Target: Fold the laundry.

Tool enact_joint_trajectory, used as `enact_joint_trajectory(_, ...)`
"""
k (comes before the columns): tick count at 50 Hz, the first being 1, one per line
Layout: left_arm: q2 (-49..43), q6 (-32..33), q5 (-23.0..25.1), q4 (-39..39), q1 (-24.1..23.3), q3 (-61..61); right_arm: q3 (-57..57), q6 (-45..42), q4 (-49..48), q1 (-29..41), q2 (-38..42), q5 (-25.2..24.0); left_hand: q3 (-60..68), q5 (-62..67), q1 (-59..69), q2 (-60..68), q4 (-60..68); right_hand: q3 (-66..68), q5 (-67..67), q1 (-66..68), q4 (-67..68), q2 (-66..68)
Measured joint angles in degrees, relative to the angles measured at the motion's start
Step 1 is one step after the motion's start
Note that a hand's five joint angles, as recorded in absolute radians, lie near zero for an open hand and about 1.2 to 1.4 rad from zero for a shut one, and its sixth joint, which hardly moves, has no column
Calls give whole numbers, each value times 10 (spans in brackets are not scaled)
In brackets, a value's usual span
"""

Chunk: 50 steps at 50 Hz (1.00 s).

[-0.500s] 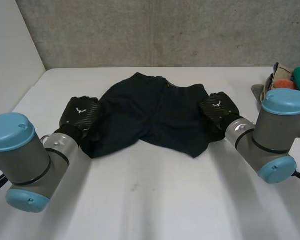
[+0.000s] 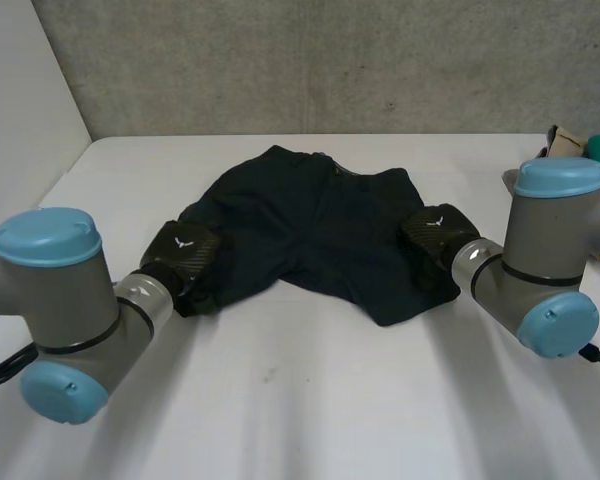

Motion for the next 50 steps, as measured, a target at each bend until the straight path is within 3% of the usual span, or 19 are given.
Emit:
enact_joint_trajectory(11, -77, 49, -18, -8, -1, 64, 7, 8, -27, 6, 11, 14, 1, 4, 1, 1, 2, 160, 154, 146, 159, 166)
enact_joint_trajectory(14, -89, 56, -22, -20, -2, 78, 7, 8, -29, 7, 11, 17, 62, 76, 66, 60, 71, 243, 242, 210, 246, 251)
enact_joint_trajectory(16, -94, 59, -23, -31, -3, 87, 7, 8, -29, 7, 10, 19, 173, 186, 195, 173, 184, 270, 270, 223, 276, 278)
enact_joint_trajectory(18, -98, 61, -25, -43, -3, 98, 7, 7, -27, 8, 9, 19, 380, 384, 409, 383, 385, 275, 278, 225, 283, 279)
enact_joint_trajectory(20, -100, 64, -29, -54, -3, 109, 8, 5, -23, 8, 7, 19, 430, 435, 434, 434, 442, 275, 279, 225, 283, 279)
enact_joint_trajectory(29, -102, 93, -58, -73, 12, 198, 41, 15, 33, 26, -41, 19, 439, 436, 434, 442, 453, 275, 281, 225, 283, 279)
enact_joint_trajectory(37, -152, 137, -65, -72, 45, 360, 67, 188, 54, 116, -103, 20, 439, 436, 434, 442, 453, 275, 281, 225, 283, 279)
enact_joint_trajectory(44, -213, 138, -75, -84, 59, 500, 28, 357, 35, 214, -75, 30, 439, 436, 434, 442, 453, 275, 281, 234, 284, 279)
enact_joint_trajectory(45, -220, 135, -78, -90, 59, 517, 17, 376, 34, 228, -64, 33, 439, 436, 434, 442, 453, 261, 267, 227, 270, 266)
enact_joint_trajectory(48, -224, 123, -86, -109, 58, 542, -11, 401, 41, 256, -41, 38, 402, 418, 403, 403, 418, 45, 41, 42, 52, 43)
enact_joint_trajectory(50, -219, 109, -91, -126, 56, 550, -30, 405, 59, 272, -29, 42, 301, 313, 277, 299, 308, -144, -149, -143, -133, -152)
